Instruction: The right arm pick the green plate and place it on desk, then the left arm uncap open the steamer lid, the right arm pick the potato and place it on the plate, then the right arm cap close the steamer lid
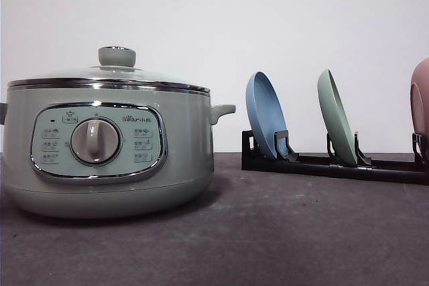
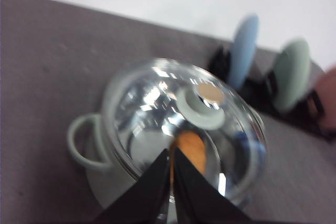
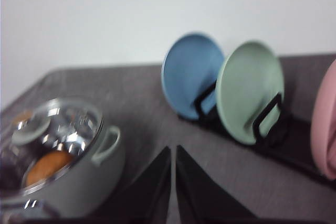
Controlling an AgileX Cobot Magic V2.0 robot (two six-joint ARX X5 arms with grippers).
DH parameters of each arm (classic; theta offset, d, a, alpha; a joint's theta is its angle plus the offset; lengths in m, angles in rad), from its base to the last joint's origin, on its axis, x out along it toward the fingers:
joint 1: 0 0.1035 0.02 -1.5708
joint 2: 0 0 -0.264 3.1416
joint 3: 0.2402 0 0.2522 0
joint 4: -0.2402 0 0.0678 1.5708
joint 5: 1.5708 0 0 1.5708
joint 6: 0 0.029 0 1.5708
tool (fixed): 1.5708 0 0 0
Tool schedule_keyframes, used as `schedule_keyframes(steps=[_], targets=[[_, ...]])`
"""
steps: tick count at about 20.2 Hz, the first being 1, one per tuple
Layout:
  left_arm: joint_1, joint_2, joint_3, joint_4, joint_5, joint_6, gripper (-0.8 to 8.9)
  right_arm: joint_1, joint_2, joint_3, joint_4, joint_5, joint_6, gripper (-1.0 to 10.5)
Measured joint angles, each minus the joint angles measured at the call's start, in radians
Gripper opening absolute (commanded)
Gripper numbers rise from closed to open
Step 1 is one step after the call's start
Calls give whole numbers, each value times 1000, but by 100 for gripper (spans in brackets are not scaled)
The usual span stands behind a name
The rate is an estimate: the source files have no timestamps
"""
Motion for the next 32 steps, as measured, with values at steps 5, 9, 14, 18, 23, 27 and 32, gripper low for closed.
schedule_keyframes(steps=[5,9,14,18,23,27,32], targets=[[-22,89,96,-106,62,70,9,14,113,114,-167,-49,-85,11],[-53,128,162,-198,74,122,9,43,185,192,-311,-51,-155,11],[-92,147,198,-293,77,184,10,103,237,244,-443,-51,-238,11],[-101,147,199,-293,77,190,245,121,238,244,-445,-49,-259,175],[-102,147,199,-292,77,197,447,121,238,244,-445,-23,-258,442],[-102,147,199,-292,77,197,447,121,238,244,-445,-23,-256,442],[-102,147,199,-292,77,197,446,121,238,244,-430,-23,-235,441]])
